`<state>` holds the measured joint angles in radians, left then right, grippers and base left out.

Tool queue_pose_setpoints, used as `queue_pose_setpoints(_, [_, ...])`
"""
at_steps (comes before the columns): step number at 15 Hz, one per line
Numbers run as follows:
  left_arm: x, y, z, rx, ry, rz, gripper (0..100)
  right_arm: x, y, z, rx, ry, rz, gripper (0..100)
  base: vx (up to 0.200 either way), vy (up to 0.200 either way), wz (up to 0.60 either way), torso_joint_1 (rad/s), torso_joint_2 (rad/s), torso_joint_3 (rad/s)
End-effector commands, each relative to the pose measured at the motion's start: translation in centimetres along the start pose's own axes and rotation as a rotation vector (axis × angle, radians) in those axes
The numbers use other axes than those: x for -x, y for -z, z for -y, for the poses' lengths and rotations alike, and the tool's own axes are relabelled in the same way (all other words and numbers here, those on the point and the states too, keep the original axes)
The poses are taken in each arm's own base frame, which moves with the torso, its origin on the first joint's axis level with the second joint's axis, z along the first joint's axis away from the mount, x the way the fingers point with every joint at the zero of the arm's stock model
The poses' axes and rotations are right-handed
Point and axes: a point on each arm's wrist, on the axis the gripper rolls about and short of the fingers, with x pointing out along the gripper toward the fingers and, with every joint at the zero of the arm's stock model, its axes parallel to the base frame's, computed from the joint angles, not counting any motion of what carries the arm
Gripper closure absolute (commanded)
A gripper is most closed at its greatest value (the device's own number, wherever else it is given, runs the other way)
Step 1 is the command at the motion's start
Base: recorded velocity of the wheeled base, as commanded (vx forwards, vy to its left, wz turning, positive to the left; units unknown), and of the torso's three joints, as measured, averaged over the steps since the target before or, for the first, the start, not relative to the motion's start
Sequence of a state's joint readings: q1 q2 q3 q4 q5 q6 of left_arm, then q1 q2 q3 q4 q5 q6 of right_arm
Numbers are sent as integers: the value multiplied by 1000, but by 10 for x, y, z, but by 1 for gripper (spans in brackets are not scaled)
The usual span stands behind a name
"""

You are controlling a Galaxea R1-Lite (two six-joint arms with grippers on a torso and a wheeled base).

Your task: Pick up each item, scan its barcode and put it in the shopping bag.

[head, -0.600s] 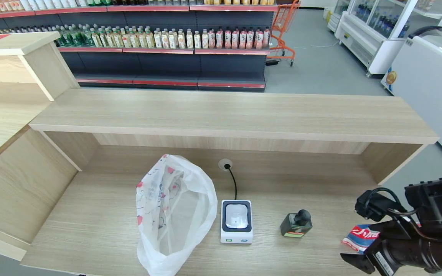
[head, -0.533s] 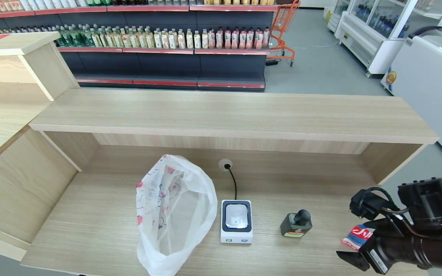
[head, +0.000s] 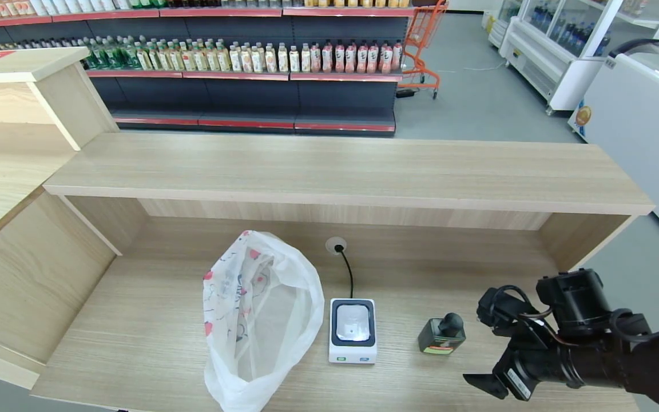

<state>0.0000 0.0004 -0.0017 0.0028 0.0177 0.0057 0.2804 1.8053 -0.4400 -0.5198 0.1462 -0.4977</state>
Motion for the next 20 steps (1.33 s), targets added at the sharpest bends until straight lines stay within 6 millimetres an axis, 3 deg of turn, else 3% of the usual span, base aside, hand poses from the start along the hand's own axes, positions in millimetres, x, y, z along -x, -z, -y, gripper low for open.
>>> queue_pose_setpoints(1, [0,0,0,0,1,0,0,-19,0,-1,24,-20,-14,0,0,0,0,0,0,0])
queue_pose_setpoints(7, [0,0,0,0,-1,0,0,-41,-3,-1,64,-33,15,0,0,0,0,0,0,0])
queue_pose_setpoints(13, [0,0,0,0,-1,0,0,-58,-22,-7,108,-51,57,0,0,0,0,0,0,0])
queue_pose_setpoints(14, [0,0,0,0,-1,0,0,-59,-24,-9,115,-52,62,100,0,0,0,0,0,0])
queue_pose_setpoints(20, [0,0,0,0,-1,0,0,-54,-11,-19,123,-50,37,100,0,0,0,0,0,0])
